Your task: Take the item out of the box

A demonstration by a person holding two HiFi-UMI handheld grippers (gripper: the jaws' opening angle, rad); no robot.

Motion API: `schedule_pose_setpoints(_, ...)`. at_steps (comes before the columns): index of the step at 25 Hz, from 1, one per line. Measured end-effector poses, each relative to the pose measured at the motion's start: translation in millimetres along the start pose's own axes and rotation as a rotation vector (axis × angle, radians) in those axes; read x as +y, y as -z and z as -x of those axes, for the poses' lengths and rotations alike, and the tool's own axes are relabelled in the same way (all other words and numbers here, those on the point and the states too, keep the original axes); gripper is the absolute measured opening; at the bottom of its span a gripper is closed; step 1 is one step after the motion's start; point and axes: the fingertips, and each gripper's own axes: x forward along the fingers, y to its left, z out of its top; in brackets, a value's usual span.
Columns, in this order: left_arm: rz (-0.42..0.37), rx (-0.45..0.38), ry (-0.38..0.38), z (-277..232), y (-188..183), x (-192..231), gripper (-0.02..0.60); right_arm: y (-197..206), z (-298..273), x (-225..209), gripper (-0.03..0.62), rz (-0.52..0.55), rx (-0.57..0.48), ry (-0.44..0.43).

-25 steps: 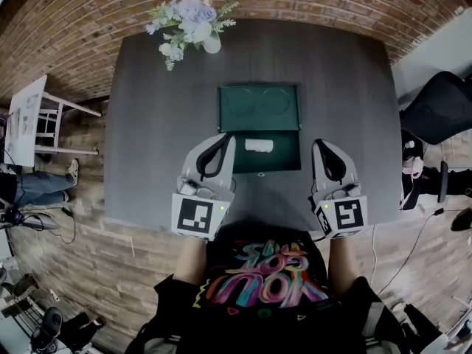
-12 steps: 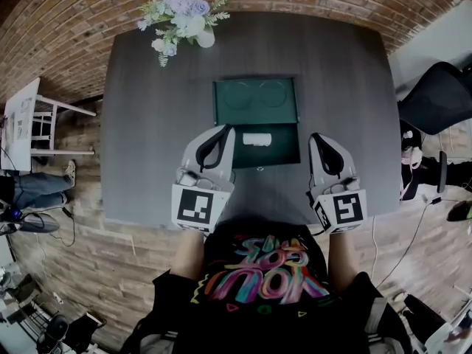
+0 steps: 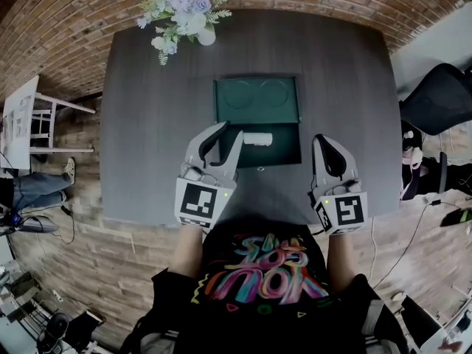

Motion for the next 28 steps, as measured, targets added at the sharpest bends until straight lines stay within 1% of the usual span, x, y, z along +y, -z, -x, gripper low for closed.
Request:
schedule_pose_setpoints(3,-0.070,0.028,0.064,-8,8,-7,0.078,2,1,-2,0.002,-0.007,0.004,0.006)
schedule_pose_setpoints(11,-0.144,0.136,0.177,-27,36,-29,0.115,8,5,-6,0.002,-0.022,0.013,0.019)
schedule_pose_setpoints(15,-0.168,0.222,0.234,-35,65,-41,0.137,13,7,-9,0.002,-0.030,0.020,0.027)
schedule_pose_setpoints(18,-0.212,0.275,0.276,-42,82,-49,0.146,16,7,-11,0.002,-0.034,0.024,0.030)
schedule_pose_setpoints(23,-0.293,0.366,0.350,-52,108,-63,0.181,21,10,-13,0.002,-0.041,0.032,0.031)
schedule_pose_setpoints(28,-0.341,0.433,0.395,-61,130,-71,0.192,26,12,-16,0.002,-0.050,0.038,0.036)
